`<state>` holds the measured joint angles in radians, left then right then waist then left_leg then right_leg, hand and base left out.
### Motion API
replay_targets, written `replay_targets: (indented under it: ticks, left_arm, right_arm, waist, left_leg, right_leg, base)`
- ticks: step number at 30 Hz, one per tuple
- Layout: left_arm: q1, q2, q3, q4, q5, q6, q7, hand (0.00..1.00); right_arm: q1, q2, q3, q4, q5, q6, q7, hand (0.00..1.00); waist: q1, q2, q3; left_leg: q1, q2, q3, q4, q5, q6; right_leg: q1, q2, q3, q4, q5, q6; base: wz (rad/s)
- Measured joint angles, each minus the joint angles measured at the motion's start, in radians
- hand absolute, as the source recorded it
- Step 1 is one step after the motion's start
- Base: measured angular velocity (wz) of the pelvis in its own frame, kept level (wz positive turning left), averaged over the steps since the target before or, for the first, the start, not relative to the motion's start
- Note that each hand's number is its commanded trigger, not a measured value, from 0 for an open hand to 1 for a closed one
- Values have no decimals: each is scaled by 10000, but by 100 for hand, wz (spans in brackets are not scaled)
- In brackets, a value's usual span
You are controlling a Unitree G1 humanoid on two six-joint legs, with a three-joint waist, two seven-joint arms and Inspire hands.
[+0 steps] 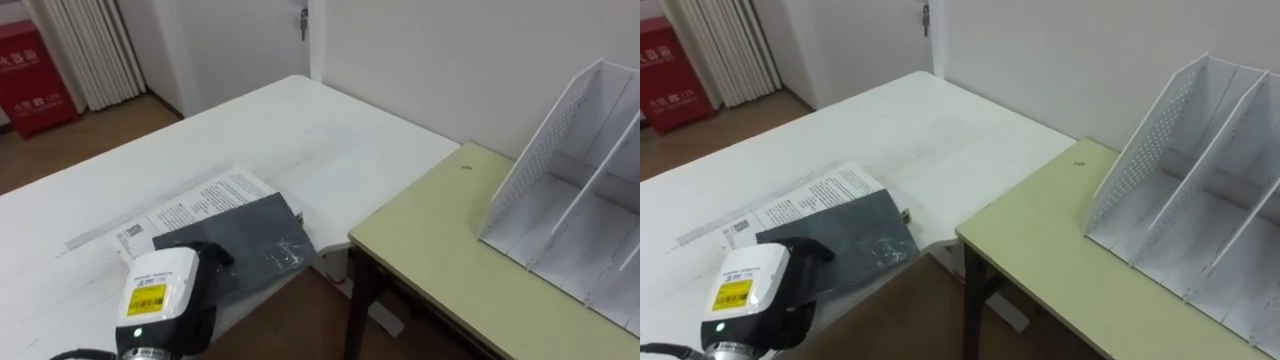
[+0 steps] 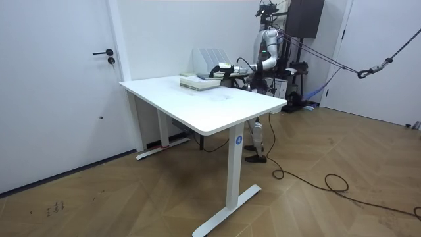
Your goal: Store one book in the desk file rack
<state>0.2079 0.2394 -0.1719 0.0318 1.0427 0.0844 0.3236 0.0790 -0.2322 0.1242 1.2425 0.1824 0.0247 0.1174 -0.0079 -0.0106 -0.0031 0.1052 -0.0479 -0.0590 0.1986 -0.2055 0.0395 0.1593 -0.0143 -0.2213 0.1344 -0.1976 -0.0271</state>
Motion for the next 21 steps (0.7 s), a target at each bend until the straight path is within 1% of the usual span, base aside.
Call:
replay_targets:
  ticks: [3, 7, 11, 21]
  left_arm:
    - [-71, 1, 91, -27, -71, 0, 12, 100]
    - [-73, 1, 112, -31, -78, 24, 15, 100]
    - [-72, 20, 107, 4, -77, 32, 14, 100]
    - [-30, 21, 118, 19, -71, 63, 13, 100]
  right_arm:
    - [9, 0, -1, -33, -5, 31, -46, 0]
    - [6, -17, -12, -117, -5, 196, -56, 0]
    - [9, -39, -12, -126, -59, 197, -57, 0]
    - [70, -52, -54, -164, -542, 205, -134, 0]
  waist:
    - [-7, 6, -4]
    - [-79, 44, -30]
    - [-136, 80, -54]
    - [-135, 80, -71]
  left_leg:
    - [28, -1, 18, -14, 1, 2]
    - [38, 0, 22, -18, 1, 2]
    - [67, 4, 29, -19, 1, 2]
    - [123, 10, 35, -43, 1, 3]
  right_leg:
    - [9, 4, 16, 10, 0, 0]
    - [13, 8, 17, 13, 0, 0]
    - [33, 7, 25, 20, 0, 0]
    - [50, 9, 169, 29, 1, -1]
  base:
    - [-2]
    - [0]
    - [0]
    - [-1]
